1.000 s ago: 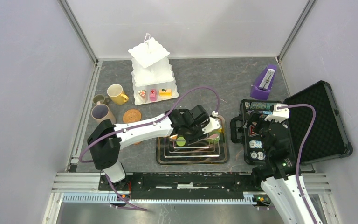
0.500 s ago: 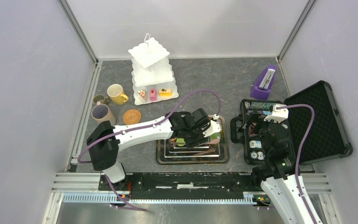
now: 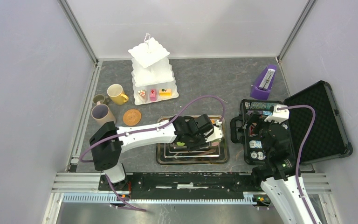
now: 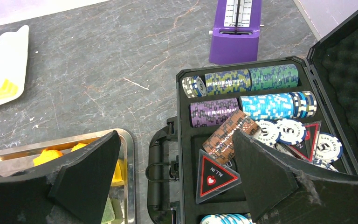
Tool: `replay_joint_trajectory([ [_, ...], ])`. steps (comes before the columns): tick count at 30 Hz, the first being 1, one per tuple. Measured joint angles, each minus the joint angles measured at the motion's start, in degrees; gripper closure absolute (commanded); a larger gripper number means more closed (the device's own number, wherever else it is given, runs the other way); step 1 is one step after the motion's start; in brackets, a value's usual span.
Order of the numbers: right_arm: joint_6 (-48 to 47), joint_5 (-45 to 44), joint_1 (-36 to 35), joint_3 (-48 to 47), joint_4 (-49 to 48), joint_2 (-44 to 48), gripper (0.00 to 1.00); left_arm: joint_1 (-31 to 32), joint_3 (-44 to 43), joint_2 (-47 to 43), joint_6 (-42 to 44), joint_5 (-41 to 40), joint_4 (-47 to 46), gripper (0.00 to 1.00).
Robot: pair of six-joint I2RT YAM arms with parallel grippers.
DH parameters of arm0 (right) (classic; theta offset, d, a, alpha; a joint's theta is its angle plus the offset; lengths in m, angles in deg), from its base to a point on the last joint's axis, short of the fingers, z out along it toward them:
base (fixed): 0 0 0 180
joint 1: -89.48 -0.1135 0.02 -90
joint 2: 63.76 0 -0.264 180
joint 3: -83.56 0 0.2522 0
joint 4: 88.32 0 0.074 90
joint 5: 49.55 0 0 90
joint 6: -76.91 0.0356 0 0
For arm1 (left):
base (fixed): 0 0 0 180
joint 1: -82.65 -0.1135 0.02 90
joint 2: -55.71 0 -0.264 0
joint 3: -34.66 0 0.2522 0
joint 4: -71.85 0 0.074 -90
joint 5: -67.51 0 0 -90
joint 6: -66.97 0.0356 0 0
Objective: Serve the afternoon tea
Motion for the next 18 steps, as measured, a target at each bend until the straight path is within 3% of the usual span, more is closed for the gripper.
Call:
replay_joint_trajectory([
  [8, 0.4, 0.2, 0.0, 0.2, 0.0, 0.0, 0.02, 0.7, 0.0, 0.0, -1.1, -3.5, 0.0, 0.65],
  [18, 0.4, 0.2, 0.0, 0.2, 0.5, 0.7, 0.02, 0.9, -0.3, -3.5, -5.4, -8.8, 1.1, 0.70],
])
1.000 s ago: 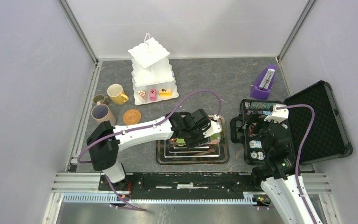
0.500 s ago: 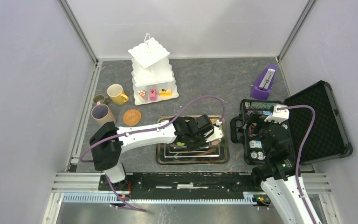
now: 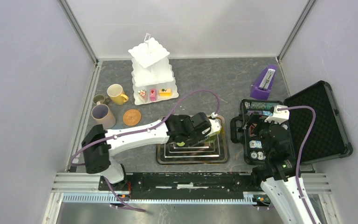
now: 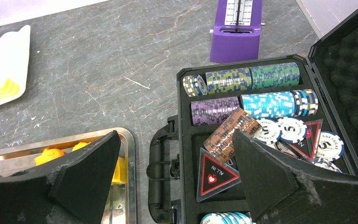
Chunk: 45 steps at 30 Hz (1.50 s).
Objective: Serve the afternoon tea
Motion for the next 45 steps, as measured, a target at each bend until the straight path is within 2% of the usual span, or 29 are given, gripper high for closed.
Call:
replay_joint_trajectory([
  [6, 0.0, 0.0, 0.0, 0.0, 0.0, -0.1, 0.02, -0.2, -5.0, -5.6, -6.8, -4.7, 5.7, 0.74],
  [10, 0.1, 0.7, 0.0, 0.0, -0.1, -0.1, 0.02, -2.9, -11.0, -7.8, -13.2, -10.1, 12.9, 0.74],
  [13, 0.2, 1.1, 0.0, 0.0, -0.1, -0.5, 0.02, -8.5, -13.9, -9.4, -17.4, -12.9, 17.4, 0.74],
  [19, 0.7, 2.3, 0.0, 0.0, -0.5, -0.9, 0.02, -25.9, -14.1, -13.9, -20.5, -14.0, 23.6, 0.73],
  [27, 0.6, 2.4, 0.0, 0.0, -0.6, -1.2, 0.02, -38.5, -16.1, -13.6, -20.4, -14.2, 25.0, 0.72],
  [34, 0.4, 2.3, 0.0, 0.0, -0.6, -1.6, 0.02, -41.7, -20.2, -7.8, -20.3, -13.8, 23.7, 0.72],
  [45, 0.4, 1.7, 0.0, 0.0, -0.5, -1.6, 0.02, -42.4, -22.4, -0.2, -20.3, -14.6, 19.6, 0.72],
])
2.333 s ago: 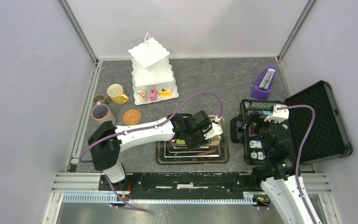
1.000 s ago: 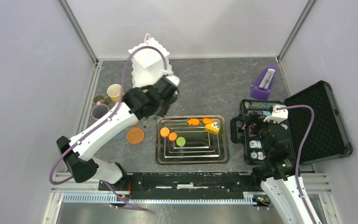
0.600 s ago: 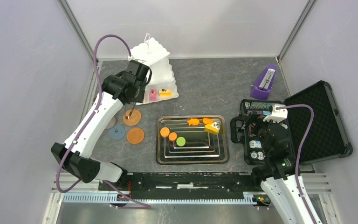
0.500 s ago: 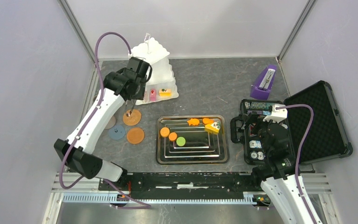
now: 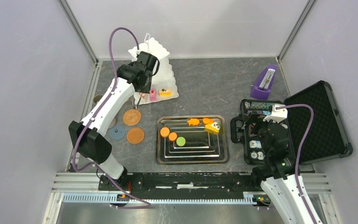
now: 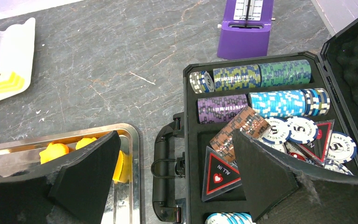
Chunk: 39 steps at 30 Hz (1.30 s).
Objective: Serve the afternoon tea
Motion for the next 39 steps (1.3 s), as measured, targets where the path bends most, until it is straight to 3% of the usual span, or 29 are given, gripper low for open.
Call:
replay_joint_trajectory([
  [4, 0.0, 0.0, 0.0, 0.0, 0.0, 0.0, 0.02, 0.0, -0.3, 0.8, 0.0, 0.0, -1.1, 0.69],
  [17, 0.0, -0.1, 0.0, 0.0, 0.0, 0.0, 0.02, 0.0, -0.4, 2.3, 0.0, -0.8, -1.9, 0.44],
  [33, 0.0, 0.0, 0.0, 0.0, 0.0, 0.0, 0.02, 0.0, -0.4, 1.9, 0.0, -0.7, -1.9, 0.39],
  [39, 0.0, 0.0, 0.0, 0.0, 0.0, 0.0, 0.02, 0.0, 1.8, -3.8, 0.0, 1.4, -1.4, 0.39],
])
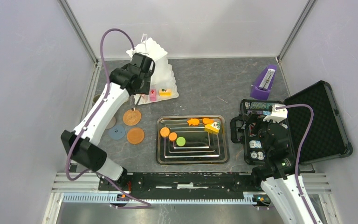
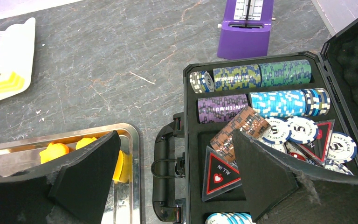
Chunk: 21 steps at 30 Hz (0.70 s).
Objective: Serve the afternoon tea
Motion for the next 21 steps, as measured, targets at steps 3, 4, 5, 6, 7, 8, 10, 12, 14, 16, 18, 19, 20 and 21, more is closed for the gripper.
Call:
replay_joint_trajectory([
  [3, 0.0, 0.0, 0.0, 0.0, 0.0, -0.1, 0.02, 0.0, 1.6, -3.7, 0.0, 0.9, 0.5, 0.39],
  [4, 0.0, 0.0, 0.0, 0.0, 0.0, -0.2, 0.02, 0.0, 2.7, -5.3, 0.0, 1.2, 0.5, 0.39],
  [5, 0.0, 0.1, 0.0, 0.0, 0.0, -0.2, 0.02, 0.0, 3.8, -6.5, 0.0, 1.6, 0.7, 0.39],
  [6, 0.0, 0.1, 0.0, 0.0, 0.0, -0.3, 0.02, 0.0, 4.9, -7.7, -0.1, 2.3, 1.0, 0.39],
  [7, 0.0, 0.1, 0.0, 0.0, 0.0, -0.4, 0.02, 0.0, 6.7, -9.2, -0.1, 3.6, 1.2, 0.39],
  [8, 0.0, 0.2, 0.0, 0.0, 0.0, -0.5, 0.02, 0.0, 8.6, -10.6, -0.1, 5.4, 1.4, 0.39],
  [10, 0.0, 0.2, 0.0, 0.0, -0.1, -0.6, 0.02, 0.4, 12.5, -13.4, -0.6, 9.9, 1.9, 0.40],
  [12, 0.0, 0.2, 0.0, 0.1, -0.3, -0.8, 0.02, 2.9, 15.4, -15.9, -2.4, 13.7, 2.0, 0.39],
  [14, 0.0, 0.2, 0.0, 0.2, -0.7, -1.2, 0.02, 8.0, 16.0, -16.9, -4.3, 15.0, 2.1, 0.39],
  [16, 0.0, 0.4, 0.0, 0.2, -1.2, -1.7, 0.02, 15.4, 16.0, -16.7, -5.6, 15.8, 0.4, 0.39],
  [18, 0.0, 0.4, 0.0, 0.2, -1.4, -2.0, 0.02, 23.5, 16.0, -15.1, -5.7, 17.5, -2.8, 0.39],
  [19, 0.0, 0.4, 0.0, 0.2, -1.4, -2.1, 0.02, 26.7, 16.0, -13.8, -4.9, 18.3, -4.5, 0.39],
  [20, 0.0, 0.4, 0.0, 0.2, -1.3, -2.1, 0.02, 29.3, 16.5, -12.6, -3.3, 19.4, -6.7, 0.39],
  [21, 0.0, 0.4, 0.0, 0.2, -1.3, -2.0, 0.02, 31.0, 17.5, -11.5, -1.3, 20.3, -9.0, 0.38],
])
